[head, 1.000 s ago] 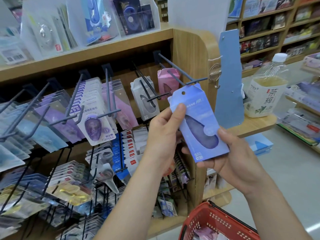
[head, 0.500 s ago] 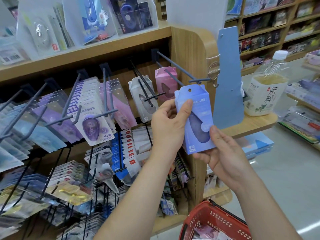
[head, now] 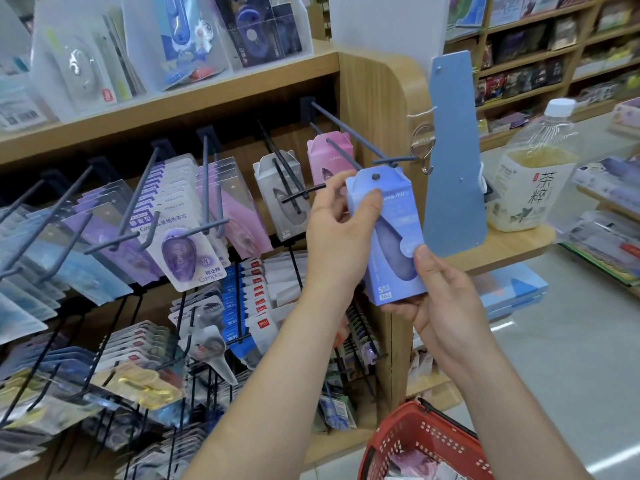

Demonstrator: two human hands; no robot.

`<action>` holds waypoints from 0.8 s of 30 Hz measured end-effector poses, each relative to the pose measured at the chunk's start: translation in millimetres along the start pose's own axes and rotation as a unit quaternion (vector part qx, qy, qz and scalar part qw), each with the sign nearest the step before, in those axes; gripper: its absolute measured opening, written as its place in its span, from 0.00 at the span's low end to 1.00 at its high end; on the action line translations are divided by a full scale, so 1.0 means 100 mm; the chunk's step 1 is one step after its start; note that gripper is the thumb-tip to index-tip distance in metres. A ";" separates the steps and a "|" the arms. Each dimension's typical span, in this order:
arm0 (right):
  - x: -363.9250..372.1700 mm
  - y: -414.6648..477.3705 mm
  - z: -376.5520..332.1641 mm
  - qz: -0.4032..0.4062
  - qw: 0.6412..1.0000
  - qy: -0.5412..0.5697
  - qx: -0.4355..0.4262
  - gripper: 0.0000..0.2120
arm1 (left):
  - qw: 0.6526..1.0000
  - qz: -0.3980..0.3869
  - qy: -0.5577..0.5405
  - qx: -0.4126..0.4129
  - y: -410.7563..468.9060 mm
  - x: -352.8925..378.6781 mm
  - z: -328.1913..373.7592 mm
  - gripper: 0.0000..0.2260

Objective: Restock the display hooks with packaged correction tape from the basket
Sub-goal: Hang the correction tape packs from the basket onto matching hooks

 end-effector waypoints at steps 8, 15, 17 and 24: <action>0.07 0.10 0.04 0.011 0.999 0.031 0.033 0.12 | 0.995 -0.032 -0.075 -0.065 -0.02 -0.04 -0.10 0.10; -0.02 0.13 0.09 0.033 0.997 0.001 0.070 0.05 | 0.995 0.007 0.078 -0.061 -0.19 -0.29 -0.20 0.03; -0.11 0.10 0.08 0.042 0.994 -0.050 0.083 0.07 | 0.992 0.058 0.092 -0.062 -0.09 -0.36 -0.21 0.03; -0.45 -0.13 0.03 0.038 0.977 -0.173 0.118 0.08 | 0.976 0.137 0.145 -0.086 0.39 -0.50 -0.41 0.12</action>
Point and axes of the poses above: each hand's wrist, its own y-axis towards the middle knuckle, its own x-axis out of the palm, z = x × y, the point moved 6 cm from there along y, towards the middle knuckle, and after that the axes turned 12 degrees about -z, right-handed, at the moved point
